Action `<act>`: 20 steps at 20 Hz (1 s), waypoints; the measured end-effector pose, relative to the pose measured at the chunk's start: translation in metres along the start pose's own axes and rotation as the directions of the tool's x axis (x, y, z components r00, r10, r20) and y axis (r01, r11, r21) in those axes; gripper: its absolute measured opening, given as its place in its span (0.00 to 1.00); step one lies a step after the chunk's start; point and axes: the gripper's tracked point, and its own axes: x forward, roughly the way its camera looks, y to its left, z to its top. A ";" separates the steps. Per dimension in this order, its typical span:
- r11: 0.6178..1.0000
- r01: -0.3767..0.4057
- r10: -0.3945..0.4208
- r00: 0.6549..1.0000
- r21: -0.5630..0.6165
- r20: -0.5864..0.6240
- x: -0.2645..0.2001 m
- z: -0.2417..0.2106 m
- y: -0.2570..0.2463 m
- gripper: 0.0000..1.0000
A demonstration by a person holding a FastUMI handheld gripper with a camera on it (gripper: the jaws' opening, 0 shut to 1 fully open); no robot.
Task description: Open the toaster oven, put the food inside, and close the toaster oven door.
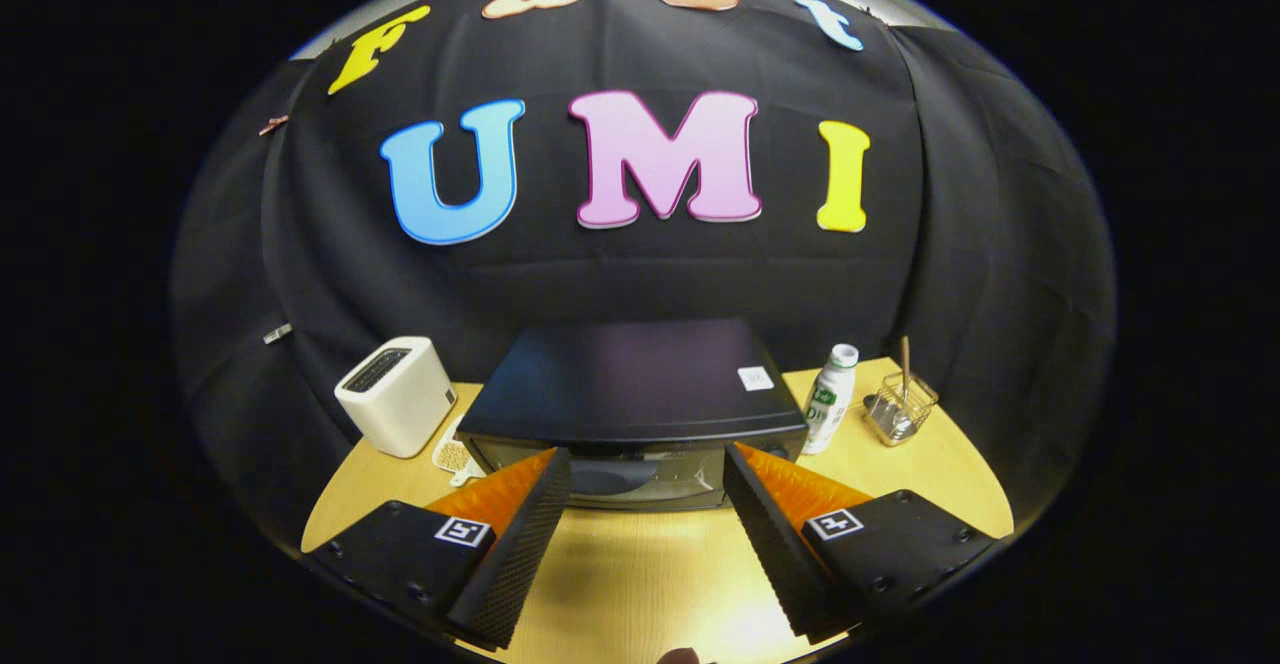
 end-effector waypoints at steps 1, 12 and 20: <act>1.000 -0.008 0.008 1.000 0.003 0.026 -0.009 0.012 -0.004 0.99; 1.000 0.010 -0.015 0.968 0.023 0.252 -0.116 0.104 -0.059 0.98; 1.000 -0.007 0.000 0.948 0.020 0.319 -0.162 0.134 -0.068 0.98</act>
